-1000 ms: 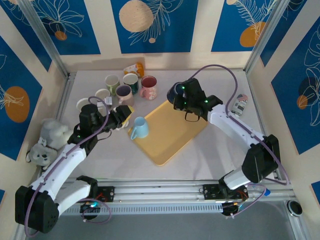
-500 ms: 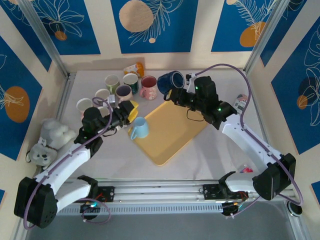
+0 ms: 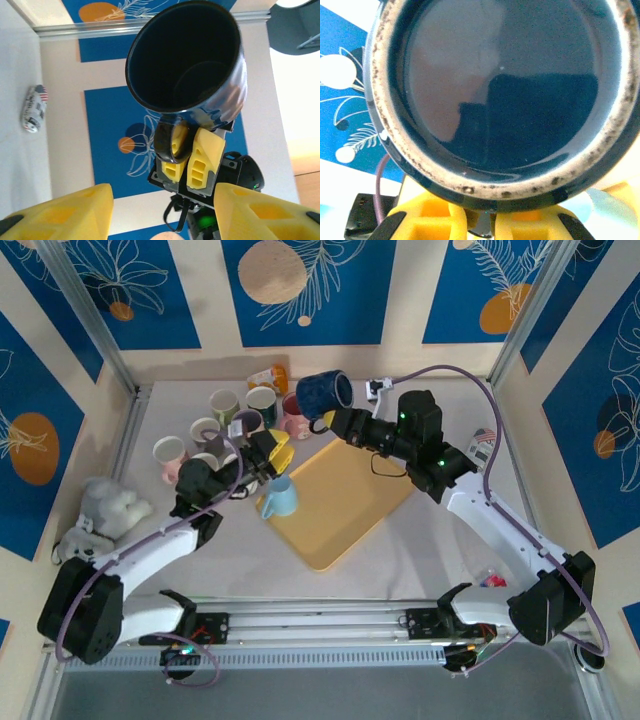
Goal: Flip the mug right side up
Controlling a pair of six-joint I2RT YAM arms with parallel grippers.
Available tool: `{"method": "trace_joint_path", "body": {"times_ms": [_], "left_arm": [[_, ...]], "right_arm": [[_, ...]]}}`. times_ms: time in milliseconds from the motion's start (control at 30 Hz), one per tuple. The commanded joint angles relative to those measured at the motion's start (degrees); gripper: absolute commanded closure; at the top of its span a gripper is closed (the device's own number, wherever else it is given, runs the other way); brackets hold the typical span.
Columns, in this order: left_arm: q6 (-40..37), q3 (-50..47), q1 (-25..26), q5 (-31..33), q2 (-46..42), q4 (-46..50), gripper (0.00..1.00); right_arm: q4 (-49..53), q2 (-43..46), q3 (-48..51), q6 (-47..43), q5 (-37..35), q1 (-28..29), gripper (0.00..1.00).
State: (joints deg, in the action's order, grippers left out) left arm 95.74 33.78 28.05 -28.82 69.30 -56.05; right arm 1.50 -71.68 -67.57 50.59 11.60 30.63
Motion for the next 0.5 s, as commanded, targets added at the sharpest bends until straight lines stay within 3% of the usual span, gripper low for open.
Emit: {"method": "trace_joint_path", "body": {"times_ms": [0,467], "left_arm": [[2.0,0.9,2.5,2.0,1.9,-10.9,0.48],[-1.9,4.1,7.7,10.1,3.4,-11.7,0.53]], "right_arm": [[-9.2,1.9,-0.5,2.3,4.3,0.3,1.00],[-12.0,1.8,0.5,5.0,5.7,1.1,1.00]]}}
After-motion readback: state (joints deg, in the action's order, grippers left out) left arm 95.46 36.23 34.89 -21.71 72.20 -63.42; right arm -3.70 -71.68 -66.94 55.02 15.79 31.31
